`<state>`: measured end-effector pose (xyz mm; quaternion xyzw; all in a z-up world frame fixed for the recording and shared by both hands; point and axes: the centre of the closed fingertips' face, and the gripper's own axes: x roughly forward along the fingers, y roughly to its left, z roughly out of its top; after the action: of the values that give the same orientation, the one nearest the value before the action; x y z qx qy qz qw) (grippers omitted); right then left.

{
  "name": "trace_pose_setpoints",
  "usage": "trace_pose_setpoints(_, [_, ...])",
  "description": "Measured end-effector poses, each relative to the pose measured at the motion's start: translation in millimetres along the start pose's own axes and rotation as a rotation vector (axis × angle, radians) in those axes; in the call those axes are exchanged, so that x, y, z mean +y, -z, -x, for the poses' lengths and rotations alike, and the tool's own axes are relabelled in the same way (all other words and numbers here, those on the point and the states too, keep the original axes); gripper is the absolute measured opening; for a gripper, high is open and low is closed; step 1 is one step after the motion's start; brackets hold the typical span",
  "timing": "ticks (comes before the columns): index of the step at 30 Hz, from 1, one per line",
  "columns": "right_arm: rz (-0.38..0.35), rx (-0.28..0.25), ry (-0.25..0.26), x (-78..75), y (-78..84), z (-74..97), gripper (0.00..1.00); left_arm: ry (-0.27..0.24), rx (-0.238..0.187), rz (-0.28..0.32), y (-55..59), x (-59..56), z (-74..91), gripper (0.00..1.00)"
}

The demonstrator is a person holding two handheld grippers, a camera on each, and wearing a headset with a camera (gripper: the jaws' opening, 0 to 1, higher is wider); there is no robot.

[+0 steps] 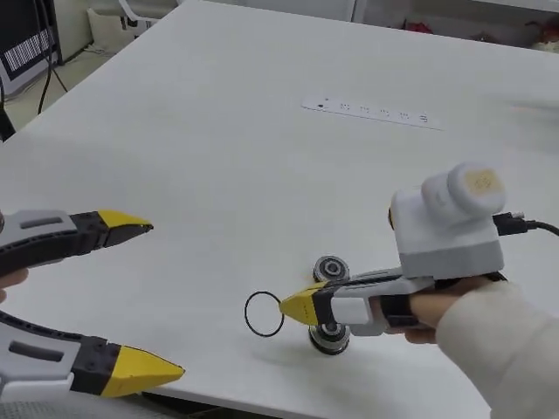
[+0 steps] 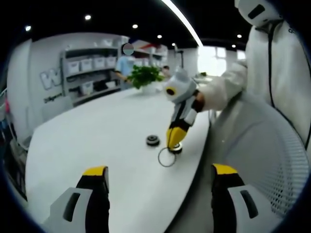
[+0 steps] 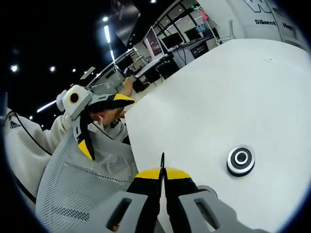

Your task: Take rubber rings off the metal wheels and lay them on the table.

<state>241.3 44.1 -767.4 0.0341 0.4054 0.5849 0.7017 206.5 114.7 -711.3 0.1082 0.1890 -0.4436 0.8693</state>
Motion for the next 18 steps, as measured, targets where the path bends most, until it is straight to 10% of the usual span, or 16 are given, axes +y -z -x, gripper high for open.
trace_pose_setpoints(18, [-0.015, 0.028, 0.049, -16.8, 13.9, -6.8, 0.00, 0.005, -0.003, 0.019, 0.6, -1.7, -1.5, 0.89])
